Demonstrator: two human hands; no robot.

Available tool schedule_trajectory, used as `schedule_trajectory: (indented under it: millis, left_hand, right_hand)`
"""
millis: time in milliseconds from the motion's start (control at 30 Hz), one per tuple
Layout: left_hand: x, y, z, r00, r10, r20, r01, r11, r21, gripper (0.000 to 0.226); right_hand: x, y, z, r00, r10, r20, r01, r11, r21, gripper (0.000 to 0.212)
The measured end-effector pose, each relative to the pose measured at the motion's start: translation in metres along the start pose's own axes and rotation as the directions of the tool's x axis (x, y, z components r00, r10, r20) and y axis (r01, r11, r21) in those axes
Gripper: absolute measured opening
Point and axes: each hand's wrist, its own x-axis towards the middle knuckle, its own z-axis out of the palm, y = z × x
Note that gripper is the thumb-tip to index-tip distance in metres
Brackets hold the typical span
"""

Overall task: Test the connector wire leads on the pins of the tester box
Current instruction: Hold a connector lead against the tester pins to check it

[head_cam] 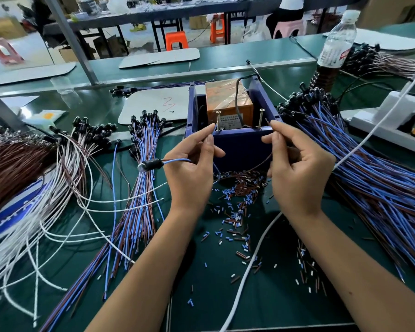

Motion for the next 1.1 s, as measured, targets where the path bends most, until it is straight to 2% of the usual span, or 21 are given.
schedule_trajectory:
  millis: [100, 200, 1100]
  left_hand:
    - [0.0011, 0.0003, 0.0002, 1.000, 0.002, -0.001, -0.002, 1.000, 0.012, 0.021]
    - [0.0024, 0.0010, 0.0004, 1.000, 0.008, -0.001, -0.008, 1.000, 0.014, 0.020]
    - [0.0006, 0.0035, -0.0008, 1.000, 0.004, 0.007, -0.004, 1.000, 0.021, 0.020]
  right_hand:
    - [0.0006, 0.0018, 0.0025, 0.999, 0.051, 0.015, -0.051, 0.999, 0.004, 0.024]
    - [-0.0001, 0.0025, 0.0041, 0.997, 0.048, 0.053, -0.049, 0.999, 0.009, 0.024]
    - [0.0026, 0.0017, 0.0019, 0.992, 0.094, 0.085, -0.095, 0.995, 0.009, 0.024]
